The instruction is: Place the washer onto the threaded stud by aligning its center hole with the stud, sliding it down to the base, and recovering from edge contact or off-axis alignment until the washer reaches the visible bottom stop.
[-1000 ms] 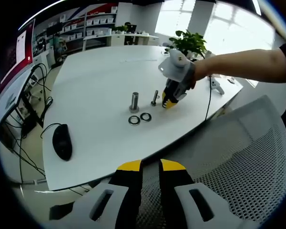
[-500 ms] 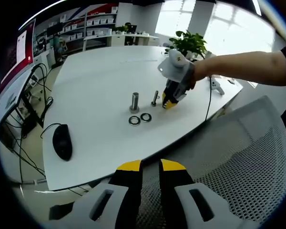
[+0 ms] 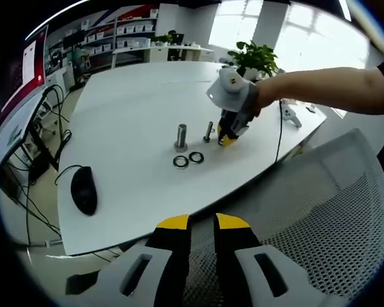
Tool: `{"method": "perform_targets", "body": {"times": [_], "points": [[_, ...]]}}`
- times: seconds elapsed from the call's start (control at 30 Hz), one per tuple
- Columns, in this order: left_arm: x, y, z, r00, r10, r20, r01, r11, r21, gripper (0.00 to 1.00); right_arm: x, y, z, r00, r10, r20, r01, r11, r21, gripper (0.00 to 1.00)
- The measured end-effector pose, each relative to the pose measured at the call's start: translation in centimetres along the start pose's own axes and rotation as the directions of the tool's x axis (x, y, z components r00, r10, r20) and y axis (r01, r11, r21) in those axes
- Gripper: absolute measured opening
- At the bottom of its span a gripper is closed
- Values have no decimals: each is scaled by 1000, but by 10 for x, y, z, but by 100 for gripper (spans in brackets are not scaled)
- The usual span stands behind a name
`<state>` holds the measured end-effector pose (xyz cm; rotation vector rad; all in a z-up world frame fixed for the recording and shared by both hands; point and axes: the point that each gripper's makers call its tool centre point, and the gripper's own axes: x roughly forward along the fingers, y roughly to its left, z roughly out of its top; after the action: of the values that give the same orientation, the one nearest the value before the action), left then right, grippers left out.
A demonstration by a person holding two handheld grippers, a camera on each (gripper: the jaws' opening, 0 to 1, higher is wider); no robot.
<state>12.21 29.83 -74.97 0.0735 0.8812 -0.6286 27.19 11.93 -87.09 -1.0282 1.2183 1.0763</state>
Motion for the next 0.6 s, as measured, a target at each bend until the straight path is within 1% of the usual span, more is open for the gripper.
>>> {"method": "perform_targets", "body": {"times": [0.1,0.17,0.27,0.43,0.53,0.6], "points": [[0,0,0,1000,1,0,-1,1000,-1,12,0,0,-2,1000,-3,-9,3,1000,-20,15],[0,0,0,1000,1,0,-1,1000,-1,12,-1,0,-2,1000,-1,-9,1,1000,-10,15],[0,0,0,1000,2,0,-2,1000,-1,12,-1,1,-2,1000,1,-6,-1,1000,-19,16],[0,0,0,1000,2,1,-2,1000,-1,12,0,-2,-2,1000,-6,-6,6,1000,7,15],[-1,0,0,1000,1,2,-1,1000,-1,12,0,-2,-3,1000,-10,6,10,1000,-3,15],[-1,0,0,1000,1,2,-1,1000,0,12,-1,-2,-3,1000,-10,19,10,1000,12,14]]}}
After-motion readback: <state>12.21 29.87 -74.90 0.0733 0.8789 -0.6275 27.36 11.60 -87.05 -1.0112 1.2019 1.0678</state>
